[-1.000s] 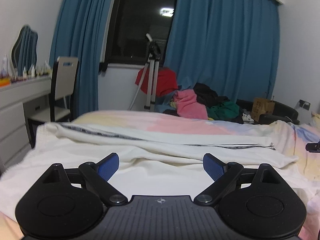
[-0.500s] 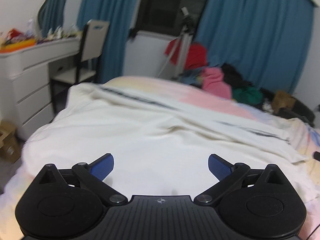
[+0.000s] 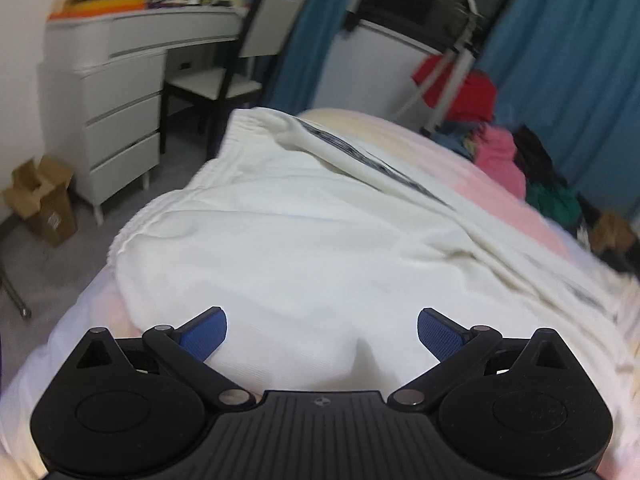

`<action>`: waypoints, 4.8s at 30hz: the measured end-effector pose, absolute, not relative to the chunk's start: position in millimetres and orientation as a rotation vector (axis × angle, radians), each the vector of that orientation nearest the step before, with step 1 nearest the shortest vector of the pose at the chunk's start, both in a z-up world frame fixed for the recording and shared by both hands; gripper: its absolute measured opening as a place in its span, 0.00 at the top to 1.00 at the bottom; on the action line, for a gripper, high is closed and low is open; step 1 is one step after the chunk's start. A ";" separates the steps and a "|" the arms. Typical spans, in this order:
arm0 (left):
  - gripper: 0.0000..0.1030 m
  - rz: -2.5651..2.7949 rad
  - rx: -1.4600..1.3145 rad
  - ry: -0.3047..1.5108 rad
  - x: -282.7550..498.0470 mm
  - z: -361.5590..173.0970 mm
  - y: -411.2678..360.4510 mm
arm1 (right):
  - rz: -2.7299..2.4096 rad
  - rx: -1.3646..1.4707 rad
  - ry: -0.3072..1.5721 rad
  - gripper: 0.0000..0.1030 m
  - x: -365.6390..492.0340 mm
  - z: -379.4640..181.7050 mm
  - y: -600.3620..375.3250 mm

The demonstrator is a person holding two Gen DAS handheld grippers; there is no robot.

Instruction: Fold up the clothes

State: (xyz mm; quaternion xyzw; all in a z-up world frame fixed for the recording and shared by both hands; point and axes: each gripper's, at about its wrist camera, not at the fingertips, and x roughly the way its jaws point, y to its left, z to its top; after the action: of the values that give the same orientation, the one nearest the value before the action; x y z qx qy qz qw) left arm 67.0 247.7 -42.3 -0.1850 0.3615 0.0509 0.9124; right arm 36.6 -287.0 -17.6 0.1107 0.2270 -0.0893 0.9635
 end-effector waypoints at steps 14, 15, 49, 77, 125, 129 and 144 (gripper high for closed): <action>0.02 0.482 -0.609 0.753 58.5 -44.9 314.5 | -0.253 0.194 0.572 0.29 44.8 -30.7 -287.8; 0.02 0.477 -0.637 0.777 60.6 -49.4 316.6 | -0.256 0.196 0.576 0.29 45.0 -31.4 -288.3; 0.20 0.137 -1.289 0.752 37.7 -94.8 351.7 | -0.700 1.133 0.502 0.27 -25.6 -92.1 -460.3; 0.98 0.047 -1.121 0.438 41.9 -36.1 345.2 | -0.727 0.981 0.173 0.95 -35.9 -62.1 -472.9; 0.18 0.138 -1.003 0.670 236.7 -124.3 308.9 | -0.502 1.217 0.314 0.33 108.0 -115.8 -507.4; 0.17 0.131 -1.033 0.641 249.0 -140.4 312.8 | -0.430 1.210 0.400 0.33 133.3 -128.4 -508.6; 0.78 0.196 -1.006 0.435 307.7 -161.6 283.3 | -0.543 0.958 0.183 0.65 222.8 -162.8 -515.7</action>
State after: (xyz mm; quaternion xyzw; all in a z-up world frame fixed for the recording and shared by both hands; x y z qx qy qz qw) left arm 307.7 283.3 -161.6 -0.4774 0.2065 0.0928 0.8490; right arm 222.8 -515.7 -162.8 0.4545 0.0869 -0.2578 0.8482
